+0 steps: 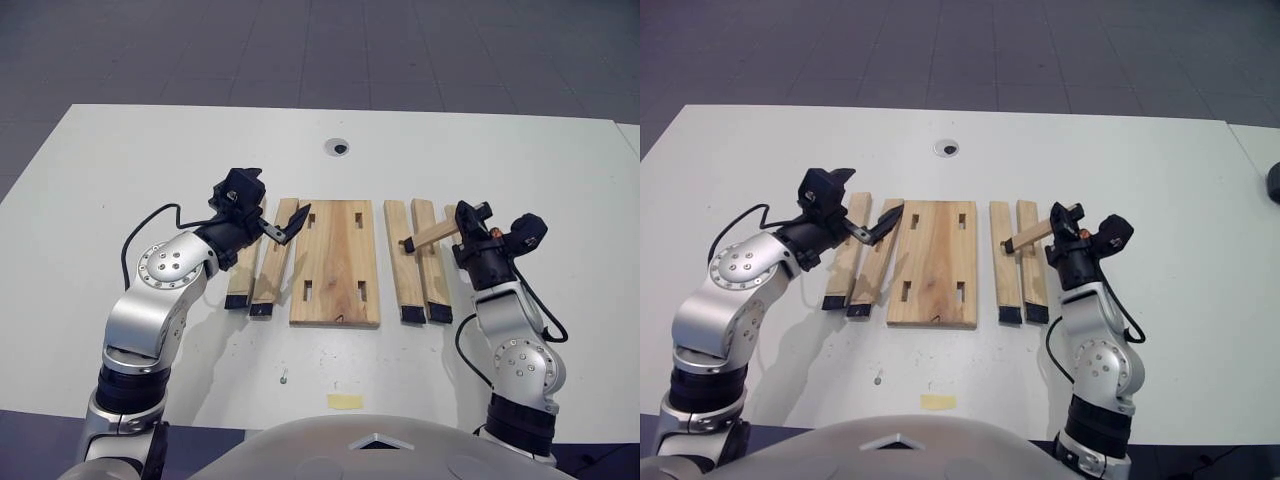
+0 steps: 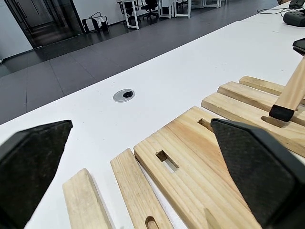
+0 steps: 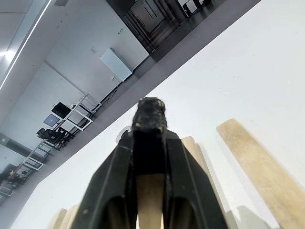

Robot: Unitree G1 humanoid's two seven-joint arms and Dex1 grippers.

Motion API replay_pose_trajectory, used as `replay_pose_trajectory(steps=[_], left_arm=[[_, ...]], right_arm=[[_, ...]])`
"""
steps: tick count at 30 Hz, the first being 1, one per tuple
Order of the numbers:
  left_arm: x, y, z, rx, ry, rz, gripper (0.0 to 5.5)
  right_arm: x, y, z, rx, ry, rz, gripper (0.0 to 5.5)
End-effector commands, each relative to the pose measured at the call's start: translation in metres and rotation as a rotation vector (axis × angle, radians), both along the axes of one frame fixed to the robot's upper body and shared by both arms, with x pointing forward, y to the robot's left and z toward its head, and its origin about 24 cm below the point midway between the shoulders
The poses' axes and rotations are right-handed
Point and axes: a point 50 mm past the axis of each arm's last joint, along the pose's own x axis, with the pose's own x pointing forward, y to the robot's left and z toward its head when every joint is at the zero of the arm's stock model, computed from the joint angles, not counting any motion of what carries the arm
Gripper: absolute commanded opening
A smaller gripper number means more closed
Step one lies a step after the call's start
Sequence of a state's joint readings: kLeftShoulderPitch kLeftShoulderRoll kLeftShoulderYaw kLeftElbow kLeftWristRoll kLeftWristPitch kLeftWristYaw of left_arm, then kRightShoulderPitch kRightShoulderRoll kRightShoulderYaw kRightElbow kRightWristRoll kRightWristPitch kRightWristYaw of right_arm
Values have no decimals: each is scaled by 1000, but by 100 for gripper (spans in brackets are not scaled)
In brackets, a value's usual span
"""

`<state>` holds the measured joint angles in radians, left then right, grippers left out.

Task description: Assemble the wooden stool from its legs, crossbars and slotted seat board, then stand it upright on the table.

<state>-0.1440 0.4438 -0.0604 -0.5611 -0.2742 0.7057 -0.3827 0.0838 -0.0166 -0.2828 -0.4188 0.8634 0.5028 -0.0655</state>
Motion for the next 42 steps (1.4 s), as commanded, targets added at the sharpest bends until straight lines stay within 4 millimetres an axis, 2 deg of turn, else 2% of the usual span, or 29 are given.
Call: replay_pose_trajectory(steps=[1, 15, 26, 32, 42], left_arm=[[0, 0, -1, 8, -4, 0, 540], [2, -2, 3, 0, -28, 6, 540], [-2, -7, 5, 2, -63, 12, 540], [-3, -6, 5, 39, -76, 17, 540], [-1, -10, 11, 57, -104, -5, 540]], right_arm=[[1, 3, 1, 1, 8, 18, 41], [-1, 8, -3, -159, 7, 61, 41], [2, 21, -2, -410, -63, 170, 41], [3, 14, -9, -417, -12, 95, 41], [6, 15, -13, -513, 20, 87, 41]])
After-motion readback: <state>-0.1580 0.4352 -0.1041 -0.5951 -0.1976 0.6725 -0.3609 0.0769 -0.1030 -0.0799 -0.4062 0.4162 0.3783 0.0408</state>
